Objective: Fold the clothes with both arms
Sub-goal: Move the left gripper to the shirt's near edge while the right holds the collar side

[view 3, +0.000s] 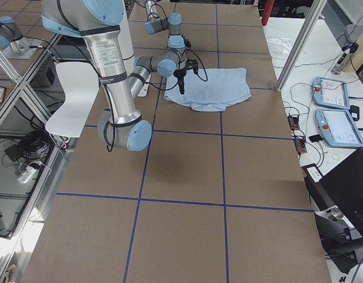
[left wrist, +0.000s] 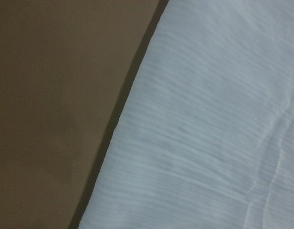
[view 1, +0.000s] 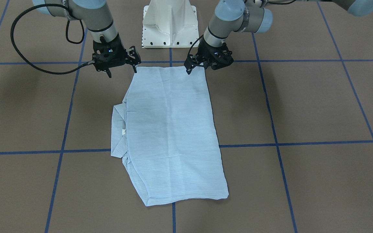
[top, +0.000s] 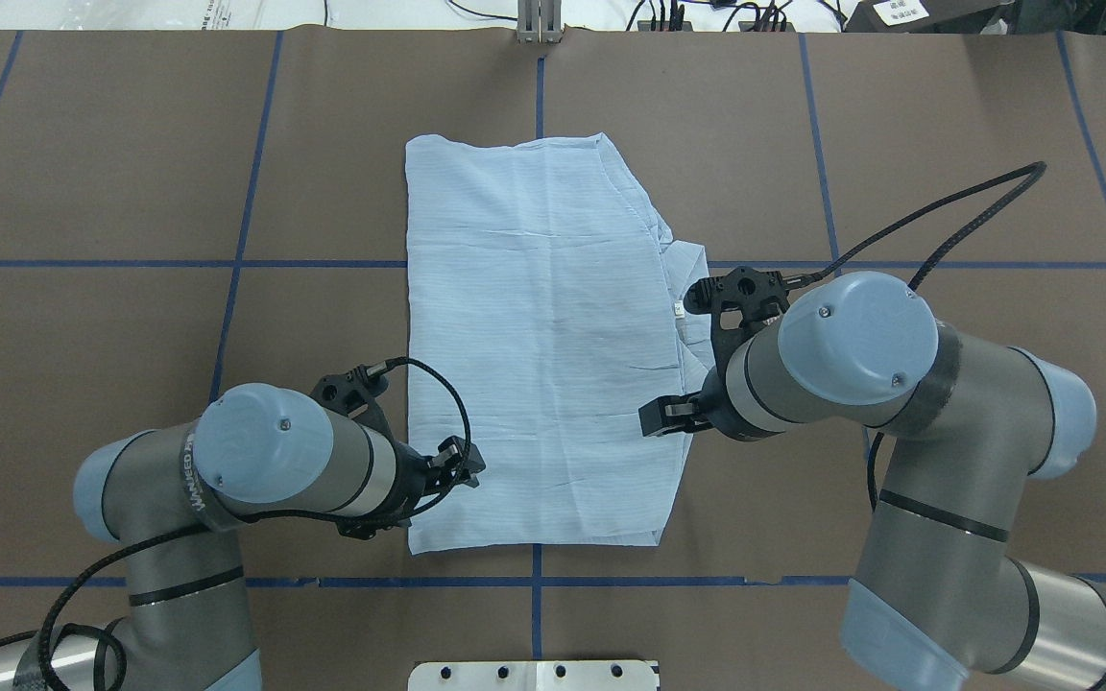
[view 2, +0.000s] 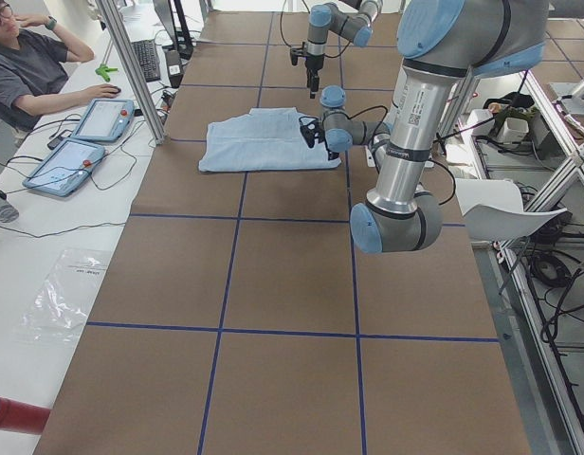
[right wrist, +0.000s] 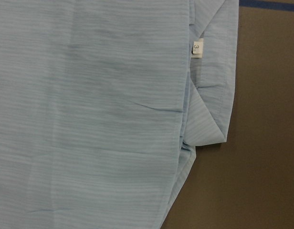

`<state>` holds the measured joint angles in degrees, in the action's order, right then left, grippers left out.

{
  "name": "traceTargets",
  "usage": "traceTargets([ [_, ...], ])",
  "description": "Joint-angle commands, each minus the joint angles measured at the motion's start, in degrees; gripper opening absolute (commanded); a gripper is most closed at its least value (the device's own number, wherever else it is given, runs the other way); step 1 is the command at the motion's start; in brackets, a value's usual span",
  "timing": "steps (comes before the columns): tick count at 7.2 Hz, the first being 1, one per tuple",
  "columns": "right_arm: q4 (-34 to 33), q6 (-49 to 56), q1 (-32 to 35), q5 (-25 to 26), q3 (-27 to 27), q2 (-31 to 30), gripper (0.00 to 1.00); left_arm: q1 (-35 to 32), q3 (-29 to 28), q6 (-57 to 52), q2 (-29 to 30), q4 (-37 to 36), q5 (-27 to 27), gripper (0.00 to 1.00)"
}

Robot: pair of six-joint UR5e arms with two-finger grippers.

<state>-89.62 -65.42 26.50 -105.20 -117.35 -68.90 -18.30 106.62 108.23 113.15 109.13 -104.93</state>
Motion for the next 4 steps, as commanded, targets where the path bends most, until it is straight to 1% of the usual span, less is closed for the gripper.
traceTargets([
  [1,1.64,-2.78,-1.28,0.7,-0.16,-0.27,1.0,1.95,-0.18,1.72,-1.0,-0.59,0.43,0.85],
  [4,1.64,-2.78,-1.19,0.61,-0.07,-0.36,1.0,3.88,-0.62,3.04,-0.83,-1.64,0.34,0.75],
])
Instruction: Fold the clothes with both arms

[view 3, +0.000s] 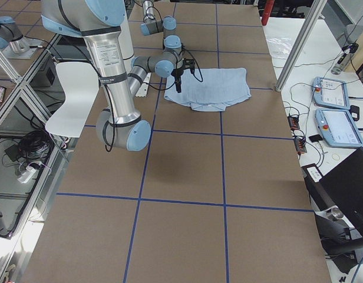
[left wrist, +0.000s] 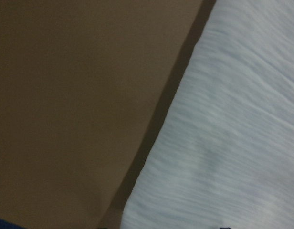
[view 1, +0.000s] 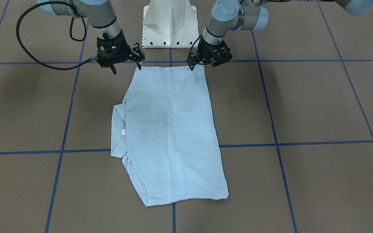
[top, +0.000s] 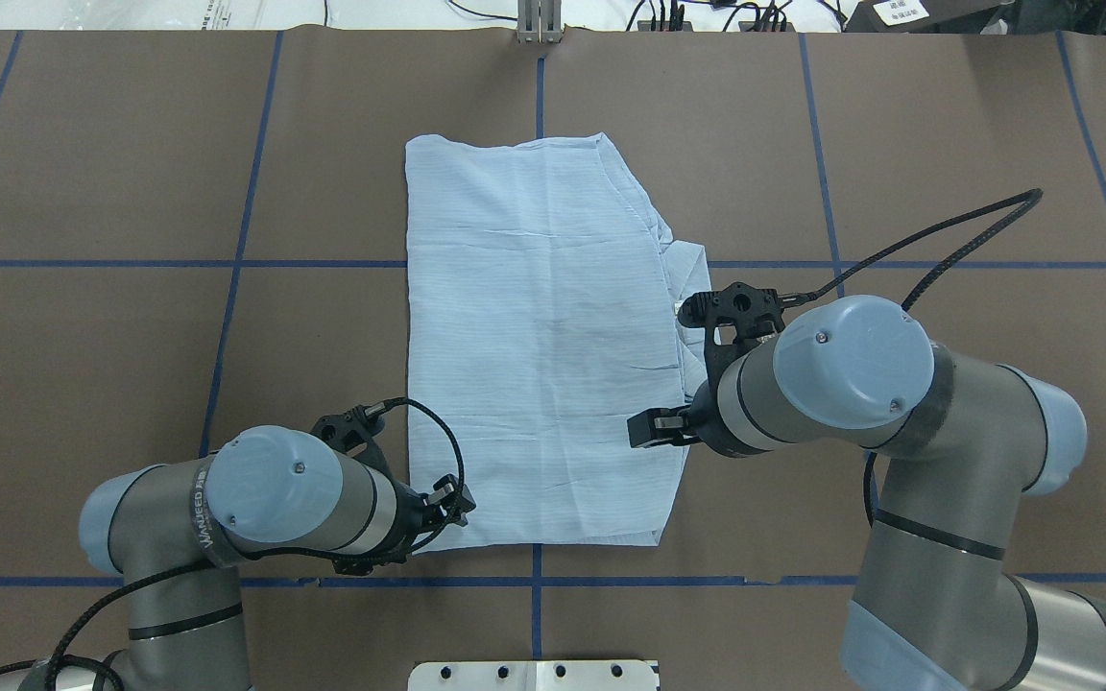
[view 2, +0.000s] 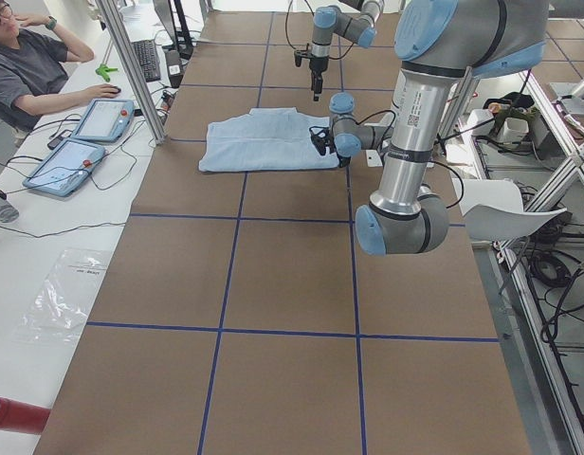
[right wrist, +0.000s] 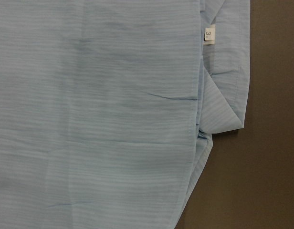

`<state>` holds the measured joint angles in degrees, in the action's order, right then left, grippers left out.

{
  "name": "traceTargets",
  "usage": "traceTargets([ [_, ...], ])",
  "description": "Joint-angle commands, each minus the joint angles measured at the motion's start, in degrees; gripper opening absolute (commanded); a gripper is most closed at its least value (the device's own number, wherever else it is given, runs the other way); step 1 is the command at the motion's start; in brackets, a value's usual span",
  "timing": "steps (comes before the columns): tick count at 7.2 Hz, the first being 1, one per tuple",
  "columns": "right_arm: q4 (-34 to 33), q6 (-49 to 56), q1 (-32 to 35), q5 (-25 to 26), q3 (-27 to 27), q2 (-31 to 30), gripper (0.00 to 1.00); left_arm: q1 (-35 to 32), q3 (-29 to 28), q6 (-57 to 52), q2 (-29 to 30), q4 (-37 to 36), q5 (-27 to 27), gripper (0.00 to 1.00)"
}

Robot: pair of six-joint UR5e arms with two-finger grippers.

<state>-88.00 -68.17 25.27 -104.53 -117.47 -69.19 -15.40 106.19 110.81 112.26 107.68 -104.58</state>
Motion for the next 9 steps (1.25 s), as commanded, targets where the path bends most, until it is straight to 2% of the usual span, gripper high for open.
traceTargets([
  [1,0.02,0.05,0.04,-0.06,0.13,-0.07,1.0,0.99,-0.28,0.46,0.15,-0.19,-0.01,0.7],
  [2,0.02,0.05,0.04,-0.06,0.13,-0.16,1.0,0.9,-0.37,0.46,0.16,-0.19,-0.01,0.63],
  [3,0.02,0.05,0.04,0.03,0.13,-0.24,1.0,0.46,-0.37,0.46,0.24,-0.19,0.08,0.61],
  [5,0.02,0.05,0.04,0.03,0.13,-0.25,1.0,-0.86,-0.37,0.03,0.16,-0.28,-0.01,0.63],
  [6,0.02,0.14,0.13,0.03,0.22,-0.25,1.0,-1.21,-0.37,-0.07,0.16,-0.28,-0.01,0.67],
  [9,0.02,0.14,0.13,0.11,0.22,-0.33,1.0,-1.04,-0.54,0.11,0.16,-0.28,-0.01,0.67],
])
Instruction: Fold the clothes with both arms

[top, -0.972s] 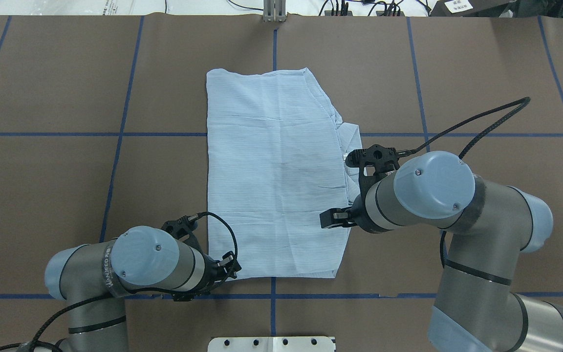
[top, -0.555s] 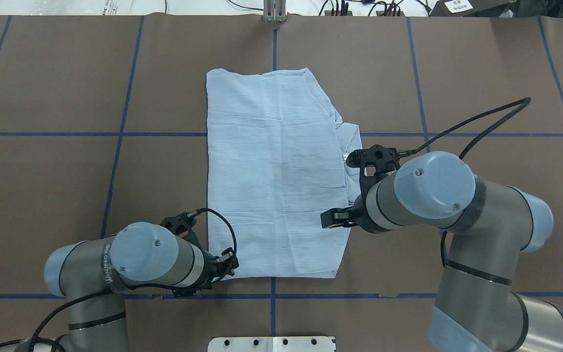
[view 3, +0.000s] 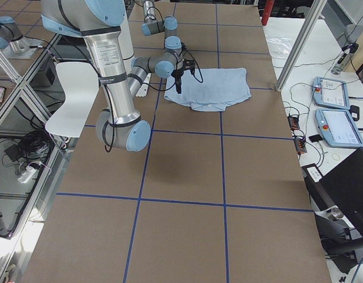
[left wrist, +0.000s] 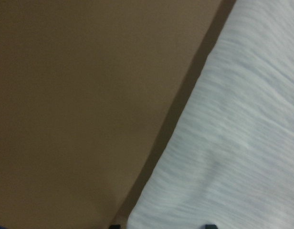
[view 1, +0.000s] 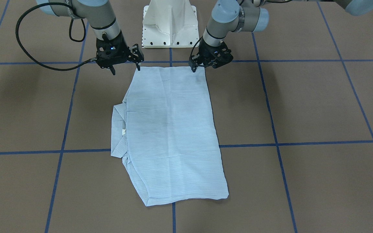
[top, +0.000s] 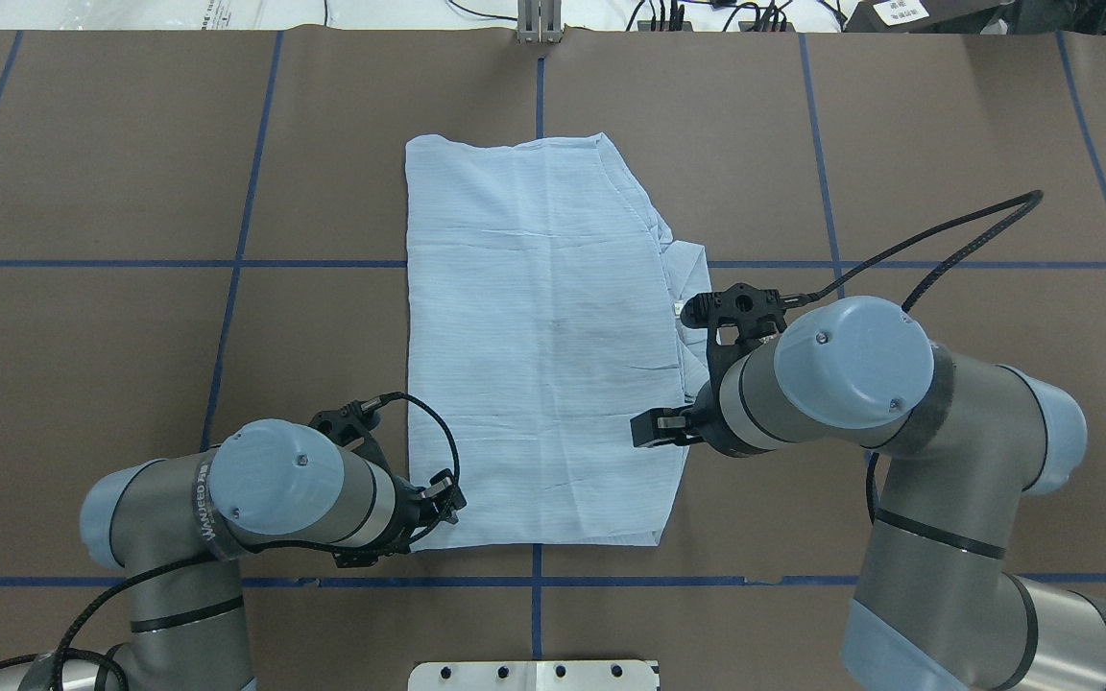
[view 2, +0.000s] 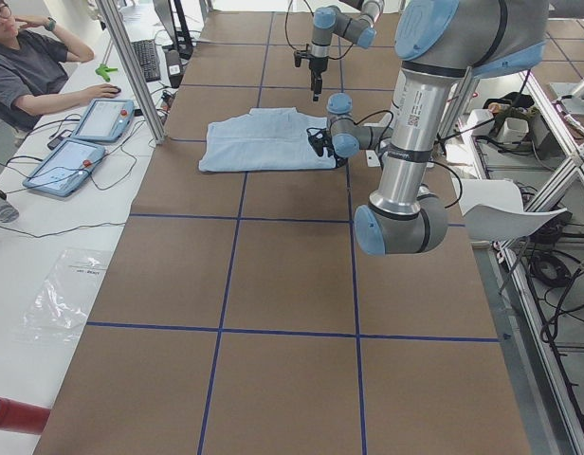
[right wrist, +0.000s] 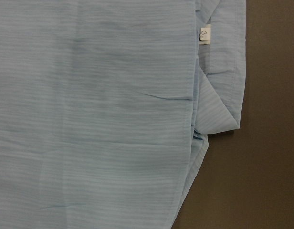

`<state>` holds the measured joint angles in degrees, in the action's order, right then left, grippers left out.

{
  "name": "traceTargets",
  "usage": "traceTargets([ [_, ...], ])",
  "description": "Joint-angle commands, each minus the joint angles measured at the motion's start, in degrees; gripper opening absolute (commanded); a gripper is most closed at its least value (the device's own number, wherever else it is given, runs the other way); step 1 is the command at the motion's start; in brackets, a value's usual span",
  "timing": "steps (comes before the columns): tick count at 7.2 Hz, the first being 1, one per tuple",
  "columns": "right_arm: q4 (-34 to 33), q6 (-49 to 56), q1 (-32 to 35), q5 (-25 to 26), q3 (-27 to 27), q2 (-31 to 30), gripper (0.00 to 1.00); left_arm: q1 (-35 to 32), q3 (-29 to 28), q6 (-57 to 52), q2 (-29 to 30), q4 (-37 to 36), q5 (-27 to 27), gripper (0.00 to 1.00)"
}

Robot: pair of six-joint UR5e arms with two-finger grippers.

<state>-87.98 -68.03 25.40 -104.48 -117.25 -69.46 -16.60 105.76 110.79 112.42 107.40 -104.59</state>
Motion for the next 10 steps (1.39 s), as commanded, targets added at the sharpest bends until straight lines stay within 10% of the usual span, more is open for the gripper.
traceTargets([
  [1,0.0,0.09,0.09,0.07,-0.08,-0.06,1.0,0.34,-0.46,0.3,0.0,0.0,-0.09,0.67],
  [4,0.0,0.0,0.09,-0.02,-0.08,0.03,1.0,0.52,-0.46,0.48,0.0,0.0,-0.09,0.64],
  [5,0.0,0.0,0.09,-0.02,-0.08,0.11,1.0,0.52,-0.46,0.48,0.08,0.0,-0.09,0.56],
  [7,0.0,0.0,0.09,-0.02,-0.08,0.11,1.0,0.61,-0.03,0.48,0.08,0.0,-0.09,0.09],
  [10,0.0,-0.26,0.0,0.15,-0.26,0.11,1.0,-0.18,0.68,0.39,0.26,-0.44,-0.18,0.0],
])
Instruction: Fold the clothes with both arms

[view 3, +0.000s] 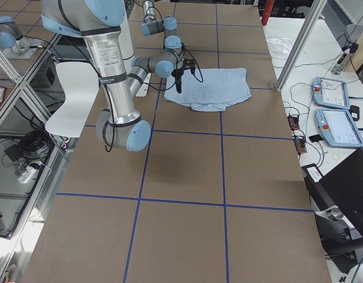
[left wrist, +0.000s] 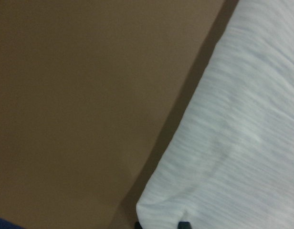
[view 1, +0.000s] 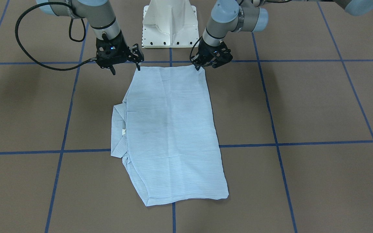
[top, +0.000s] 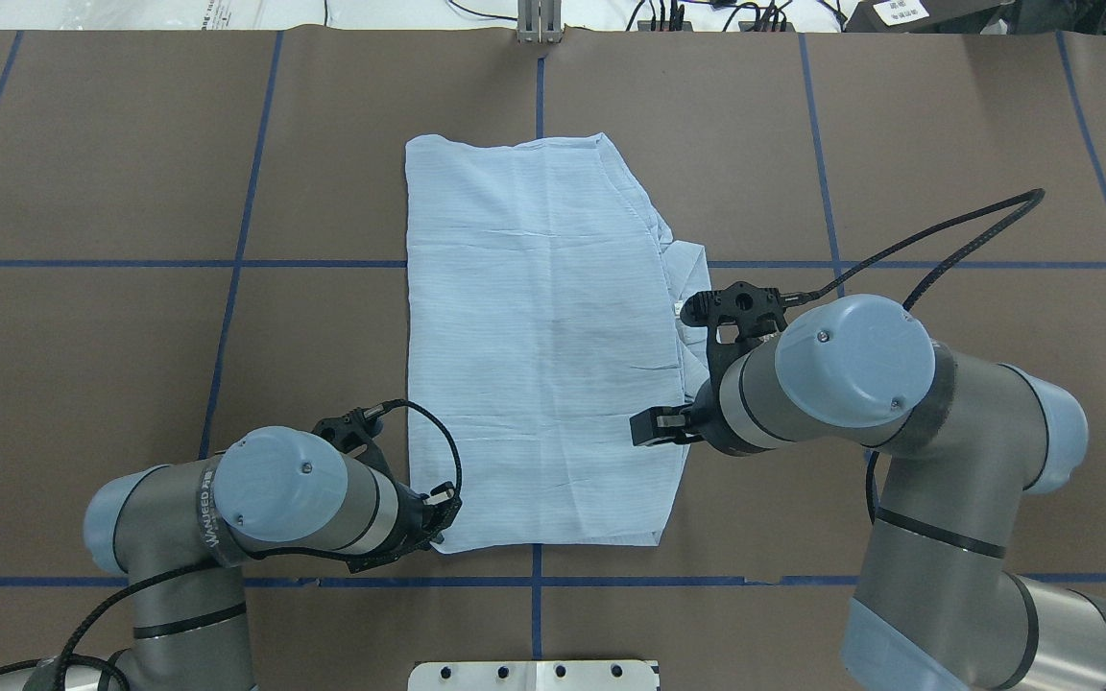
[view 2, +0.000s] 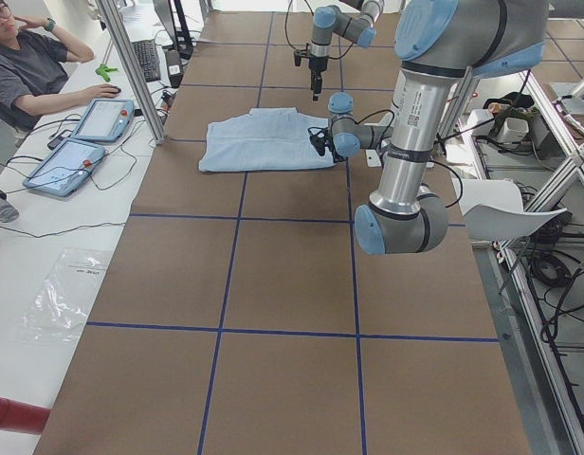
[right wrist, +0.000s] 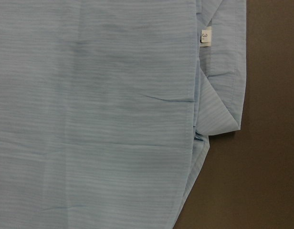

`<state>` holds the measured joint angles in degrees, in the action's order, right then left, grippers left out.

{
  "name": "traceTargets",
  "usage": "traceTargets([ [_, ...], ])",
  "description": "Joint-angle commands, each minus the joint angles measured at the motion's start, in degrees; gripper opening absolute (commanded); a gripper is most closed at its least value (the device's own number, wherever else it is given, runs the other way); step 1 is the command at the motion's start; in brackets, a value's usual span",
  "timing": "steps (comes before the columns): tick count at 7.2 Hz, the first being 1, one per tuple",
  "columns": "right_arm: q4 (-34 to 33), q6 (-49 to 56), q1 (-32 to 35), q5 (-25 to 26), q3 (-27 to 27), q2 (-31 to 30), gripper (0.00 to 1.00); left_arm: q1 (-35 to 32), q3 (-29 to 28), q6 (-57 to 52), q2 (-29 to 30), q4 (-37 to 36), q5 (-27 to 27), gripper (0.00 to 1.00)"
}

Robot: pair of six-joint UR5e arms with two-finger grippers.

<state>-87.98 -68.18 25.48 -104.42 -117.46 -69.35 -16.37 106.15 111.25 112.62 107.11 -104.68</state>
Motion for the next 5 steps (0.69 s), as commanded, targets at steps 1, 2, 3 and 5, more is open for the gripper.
traceTargets([
  [1,0.0,-0.54,-0.86,1.66,-0.05,0.09,1.0,-1.2,1.42,-0.07,0.23,-0.14,-0.35,0.0],
  [2,0.0,-8.03,-4.7,5.25,0.13,0.7,1.0,-1.38,2.38,-0.07,0.32,-0.58,-0.44,0.0],
  [3,-0.18,-15.24,-9.09,8.76,0.74,1.05,1.0,-1.47,2.39,-0.07,0.41,-0.67,-0.44,0.0],
  [5,-0.26,-23.8,-11.41,10.47,4.68,1.84,1.0,-1.56,2.31,-0.07,0.41,-0.67,-0.44,0.0],
])
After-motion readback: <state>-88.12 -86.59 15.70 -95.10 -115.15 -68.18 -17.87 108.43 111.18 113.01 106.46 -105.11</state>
